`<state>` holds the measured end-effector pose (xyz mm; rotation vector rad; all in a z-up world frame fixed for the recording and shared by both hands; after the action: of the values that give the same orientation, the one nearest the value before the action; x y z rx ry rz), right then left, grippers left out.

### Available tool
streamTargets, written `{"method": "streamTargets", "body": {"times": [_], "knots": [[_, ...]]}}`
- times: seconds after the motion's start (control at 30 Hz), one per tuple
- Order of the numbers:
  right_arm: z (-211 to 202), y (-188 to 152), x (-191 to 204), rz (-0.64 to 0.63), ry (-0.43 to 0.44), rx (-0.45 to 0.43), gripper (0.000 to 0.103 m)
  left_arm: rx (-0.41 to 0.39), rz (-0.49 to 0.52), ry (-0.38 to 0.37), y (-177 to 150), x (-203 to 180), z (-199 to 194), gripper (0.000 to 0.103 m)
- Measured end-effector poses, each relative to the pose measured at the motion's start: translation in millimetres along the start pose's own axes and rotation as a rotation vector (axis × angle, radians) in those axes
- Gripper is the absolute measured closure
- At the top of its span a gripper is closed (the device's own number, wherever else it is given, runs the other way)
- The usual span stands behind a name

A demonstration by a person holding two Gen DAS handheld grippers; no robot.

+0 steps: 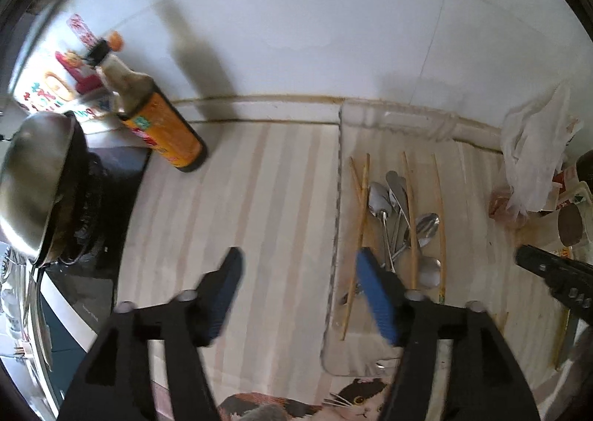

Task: Organize utensils
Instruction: 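Move both open grippers back to the last wooden chopsticks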

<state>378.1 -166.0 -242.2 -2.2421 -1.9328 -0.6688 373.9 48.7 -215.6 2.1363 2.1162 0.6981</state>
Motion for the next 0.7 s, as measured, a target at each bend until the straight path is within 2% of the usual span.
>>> {"method": "streamTargets", "body": {"times": [0.03,0.07,0.2,0.27,0.4,0.43,0.47,0.53,0.7], "knots": [[-7,-4,-6,0.007,-0.009,-0.012,0.096,-0.019,-0.004,0.006,-2,1,-4,0.017],[-15,-10,-11,0.012,-0.02,-0.026,0.096,-0.047,-0.011,0.013,-6,3,-9,0.012],[-36,-40,-33,0.043,-0.05,-0.063,0.096,-0.106,-0.018,0.026,-20,7,-21,0.008],[-42,-58,-46,0.064,-0.073,-0.07,0.096,-0.119,-0.008,0.02,-27,6,-23,0.0],[-38,-97,-72,0.119,-0.109,-0.051,0.096,-0.151,0.013,0.021,-45,5,-24,0.0],[-35,-107,-79,0.138,-0.117,-0.04,0.093,-0.15,0.019,0.011,-49,4,-23,0.0],[-29,-119,-90,0.164,-0.126,-0.023,0.086,-0.146,0.025,-0.001,-55,2,-21,0.0],[-18,-138,-104,0.202,-0.139,0.006,0.077,-0.125,0.046,-0.011,-69,-3,-15,0.0],[12,-179,-130,0.269,-0.175,0.065,0.076,-0.059,0.108,-0.031,-101,-19,-1,0.0]]}}
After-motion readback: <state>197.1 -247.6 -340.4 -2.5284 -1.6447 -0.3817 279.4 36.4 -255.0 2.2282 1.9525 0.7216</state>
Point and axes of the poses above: each gripper's, at about its wrist camera, not at the fingertips, and z roughly the way its jaws point, x to its left, y to its top, the point moved 5 cm from there along z, roughly the way its jaws point, and after that the axes turned 10 degrees about y, right-handed, at the moved point
